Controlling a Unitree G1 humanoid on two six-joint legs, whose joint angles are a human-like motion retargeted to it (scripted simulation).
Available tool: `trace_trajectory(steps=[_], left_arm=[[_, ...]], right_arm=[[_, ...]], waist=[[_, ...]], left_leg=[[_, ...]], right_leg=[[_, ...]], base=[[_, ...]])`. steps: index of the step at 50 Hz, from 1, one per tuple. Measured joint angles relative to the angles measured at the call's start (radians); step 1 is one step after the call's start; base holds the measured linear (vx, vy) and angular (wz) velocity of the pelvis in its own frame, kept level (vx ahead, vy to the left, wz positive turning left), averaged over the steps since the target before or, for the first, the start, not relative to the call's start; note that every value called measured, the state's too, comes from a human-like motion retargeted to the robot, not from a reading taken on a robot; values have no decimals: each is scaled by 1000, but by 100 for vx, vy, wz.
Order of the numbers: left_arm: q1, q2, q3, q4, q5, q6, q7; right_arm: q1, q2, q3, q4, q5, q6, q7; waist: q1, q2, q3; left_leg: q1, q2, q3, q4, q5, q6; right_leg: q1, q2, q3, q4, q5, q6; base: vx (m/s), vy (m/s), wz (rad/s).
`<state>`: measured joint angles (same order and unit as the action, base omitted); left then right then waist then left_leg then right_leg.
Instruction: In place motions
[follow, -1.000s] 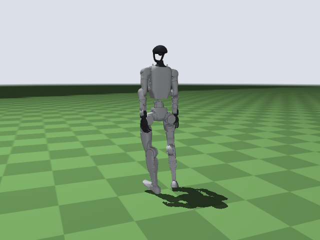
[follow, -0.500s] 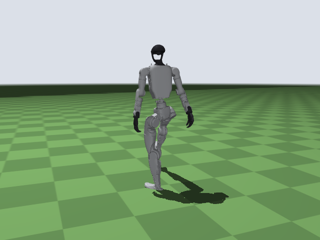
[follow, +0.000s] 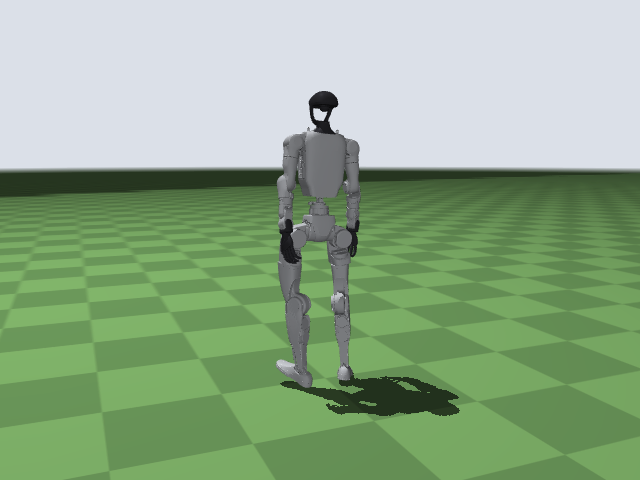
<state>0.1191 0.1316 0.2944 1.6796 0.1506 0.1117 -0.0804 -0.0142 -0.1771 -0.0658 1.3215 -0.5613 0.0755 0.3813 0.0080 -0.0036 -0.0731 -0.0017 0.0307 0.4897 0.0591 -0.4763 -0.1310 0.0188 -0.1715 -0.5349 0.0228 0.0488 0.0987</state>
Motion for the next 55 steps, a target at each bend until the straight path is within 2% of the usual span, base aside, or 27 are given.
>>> trace_trajectory(steps=[3,7,10,14,18,20,23,25,27,30,35,37,41,43,45,49,52,55], left_arm=[[-22,-21,9,-49,-39,-30,9],[-57,-43,-10,-98,-89,-84,48],[-72,-47,-25,-135,-77,-113,68],[-74,-49,-32,-187,-86,-141,72],[-63,-38,-17,-188,-103,-143,67],[-48,-28,-9,-172,-97,-133,66],[-17,-19,6,-171,-77,-109,58],[2,-16,14,-200,-61,-106,47],[18,-17,27,-226,-57,-117,39],[31,-35,49,-222,-63,-126,38],[35,-37,37,-209,-37,-120,10],[39,-35,25,-198,-27,-122,13],[48,-36,57,-116,-42,-109,17],[58,-32,78,-74,-46,-94,11],[76,-19,88,-35,-34,-78,9],[113,-9,111,18,-11,-48,33],[117,-21,139,18,-19,-45,35],[115,-36,156,-6,-38,-63,39]], right_arm=[[-20,-1,-4,8,-54,-11,-11],[-21,-2,19,56,-86,5,-47],[18,-10,16,117,-64,13,-75],[68,-21,-18,228,18,2,-200],[90,-32,-54,329,97,16,-339],[97,-40,-67,355,119,28,-368],[98,-53,-89,353,168,30,-360],[84,-56,-99,345,209,15,-333],[62,-59,-89,341,247,0,-310],[21,-61,-55,337,261,5,-293],[-45,-55,27,275,219,-17,-259],[-68,-56,43,242,184,-25,-232],[-116,-41,74,180,108,-33,-200],[-144,-26,103,147,96,-42,-187],[-166,-6,131,120,90,-56,-163],[-167,31,180,83,35,-89,-131],[-149,34,201,72,-29,-89,-149],[-104,23,193,102,-87,-83,-175]], waist=[[20,3,15],[-46,33,35],[-100,52,11],[-79,58,-19],[-90,70,-38],[-113,80,-53],[-122,75,-57],[-96,24,-30],[-41,-17,10],[6,-13,54],[160,-22,176],[241,-48,228],[392,-121,365],[450,-170,445],[481,-210,480],[452,-229,435],[407,-195,374],[346,-150,286]], left_leg=[[-5,7,4,-7,21,-10],[-11,32,-33,-5,49,-12],[-32,51,-71,6,64,-24],[-34,80,-58,9,78,-51],[-17,119,-27,19,88,-77],[-19,144,-11,44,90,-86],[-32,172,22,146,117,-65],[-71,174,33,305,144,21],[-142,181,39,468,108,90],[-281,229,73,501,50,96],[-638,226,-57,306,-9,127],[-782,241,-91,248,-22,141],[-961,336,-30,258,-45,155],[-980,325,-107,249,-39,189],[-975,291,-185,205,-27,236],[-918,288,-139,162,-31,228],[-845,268,-143,196,-31,221],[-758,243,-161,259,-28,194]], right_leg=[[-19,8,3,15,-15,-28],[7,30,-49,22,-33,-41],[18,50,-81,16,-46,-49],[6,69,-63,32,-70,-61],[2,94,-40,51,-91,-76],[-4,108,-20,61,-100,-81],[-12,106,29,79,-106,-83],[-8,55,73,97,-105,-77],[-3,16,116,116,-101,-76],[11,21,127,121,-96,-89],[19,38,189,152,-110,-144],[10,20,222,181,-126,-164],[-26,-40,357,308,-181,-182],[-54,-90,424,386,-209,-186],[-82,-119,470,428,-221,-189],[-90,-105,473,413,-207,-181],[-74,-59,445,364,-185,-174],[-55,-14,393,301,-159,-166]], base=[[-10,-17,8],[-7,-23,55],[-2,-18,72],[-1,-21,-8],[-2,-23,-34],[-3,-26,-36],[0,-18,-67],[-10,-20,-110],[-9,-13,-128],[-18,-9,-51],[-25,-10,-69],[-21,-12,-70],[-12,-10,-97],[-12,-14,-124],[-4,-10,-82],[5,-5,-13],[2,1,26],[13,10,65]])
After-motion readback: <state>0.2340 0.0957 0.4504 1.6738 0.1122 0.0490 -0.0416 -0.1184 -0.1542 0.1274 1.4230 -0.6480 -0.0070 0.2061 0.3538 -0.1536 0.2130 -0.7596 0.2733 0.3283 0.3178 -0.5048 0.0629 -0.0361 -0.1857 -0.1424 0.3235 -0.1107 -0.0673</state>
